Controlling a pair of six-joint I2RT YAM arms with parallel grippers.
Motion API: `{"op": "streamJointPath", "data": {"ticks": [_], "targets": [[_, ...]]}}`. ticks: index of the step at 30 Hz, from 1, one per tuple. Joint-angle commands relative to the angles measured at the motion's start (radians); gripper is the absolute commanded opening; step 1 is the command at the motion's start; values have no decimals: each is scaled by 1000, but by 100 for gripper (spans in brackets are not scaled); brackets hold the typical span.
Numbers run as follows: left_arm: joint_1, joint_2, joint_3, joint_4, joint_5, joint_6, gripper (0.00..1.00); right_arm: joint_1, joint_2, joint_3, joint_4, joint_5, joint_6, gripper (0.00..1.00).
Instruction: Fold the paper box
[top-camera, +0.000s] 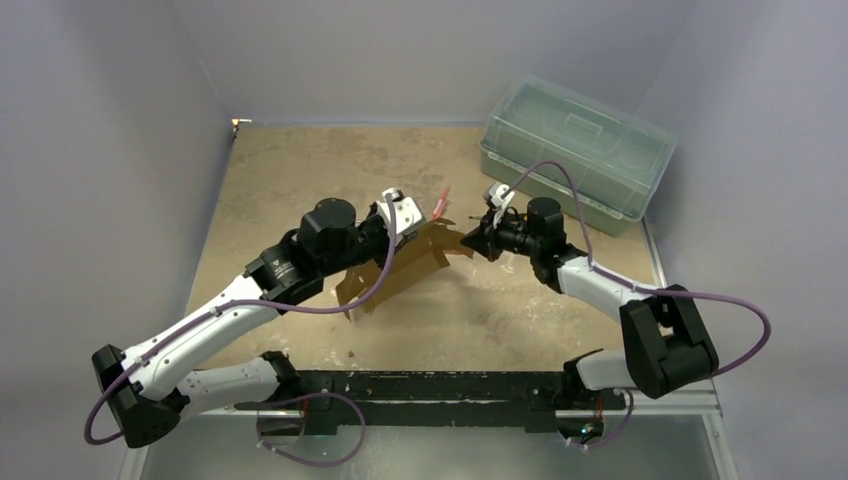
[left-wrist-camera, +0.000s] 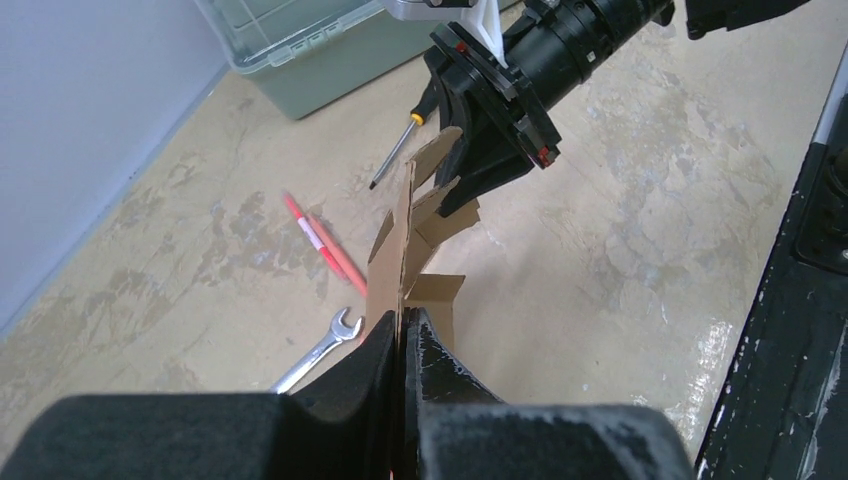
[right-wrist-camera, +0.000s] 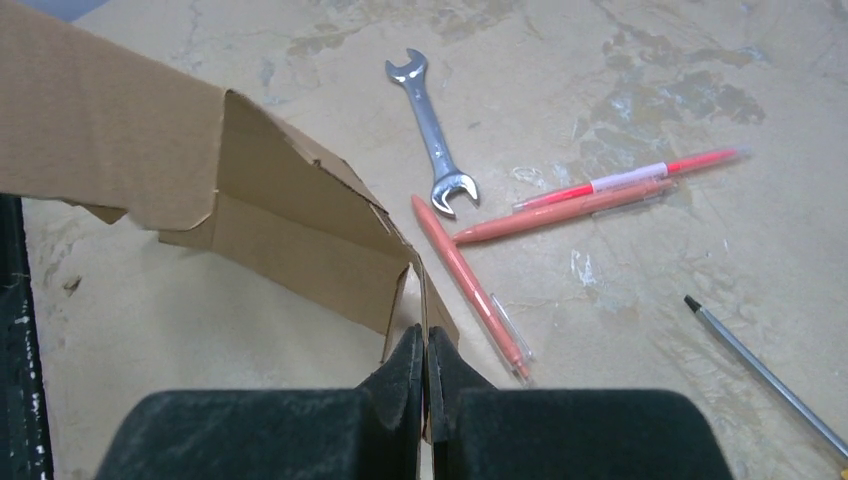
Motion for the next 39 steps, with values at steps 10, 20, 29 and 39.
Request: {"op": "streamJointPath", "data": {"ticks": [10,20,29,39], "targets": [[-4,-150,-35,141,-98,-43,0,1,51,120,-189,-121,-125,0],[-5,-49,-34,100,-73,69,0,0,26,142,-184,-70,-98,0],[-5,103,108,23,-124,257,0,1,26,148,-89,5,-18,0],[-5,153,184,-42,-119,307,0,0,2,85,-4,95,66,0]]}}
